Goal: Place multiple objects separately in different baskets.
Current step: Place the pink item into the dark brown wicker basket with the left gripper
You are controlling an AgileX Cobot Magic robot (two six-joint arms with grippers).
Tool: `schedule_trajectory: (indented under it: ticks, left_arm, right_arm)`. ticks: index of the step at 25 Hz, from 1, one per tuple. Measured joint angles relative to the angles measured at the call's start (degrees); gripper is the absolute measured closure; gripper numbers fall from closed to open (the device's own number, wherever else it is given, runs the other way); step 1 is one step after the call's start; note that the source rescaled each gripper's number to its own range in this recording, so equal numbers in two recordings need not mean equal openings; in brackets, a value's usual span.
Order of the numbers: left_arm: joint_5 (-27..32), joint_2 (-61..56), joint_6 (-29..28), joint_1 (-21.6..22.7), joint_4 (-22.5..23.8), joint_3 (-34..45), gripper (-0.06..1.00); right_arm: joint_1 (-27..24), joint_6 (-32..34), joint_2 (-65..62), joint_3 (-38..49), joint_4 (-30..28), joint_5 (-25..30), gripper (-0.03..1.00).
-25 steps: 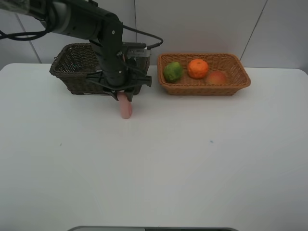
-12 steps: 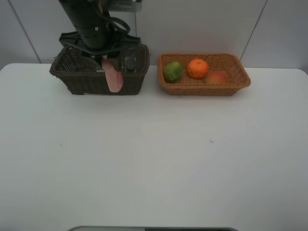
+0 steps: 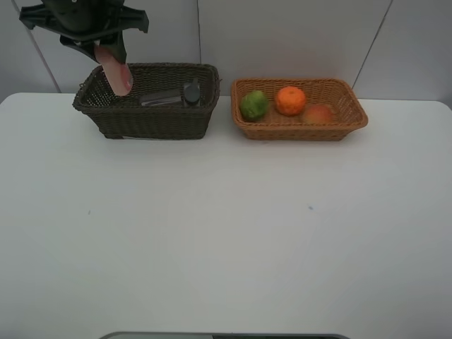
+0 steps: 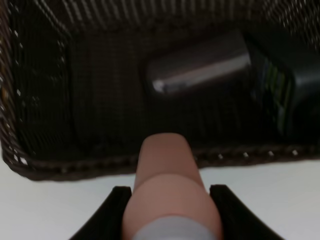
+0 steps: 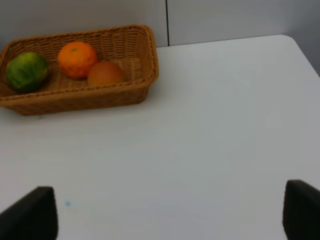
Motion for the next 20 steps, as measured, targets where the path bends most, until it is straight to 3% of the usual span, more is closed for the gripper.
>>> schedule_trajectory:
  ticks: [6, 20]
  left_arm:
    - [-9.2, 2.2, 2.3, 4.9, 1.1, 0.0, 0.59]
    - [-23.0, 13.4, 2.5, 7.1, 6.4, 0.0, 0.59]
  right_arm:
    - [0.0, 0.0, 0.0, 0.0, 0.0, 0.0, -0.03]
    - [0.0, 0.0, 0.0, 0.0, 0.0, 0.0, -0.03]
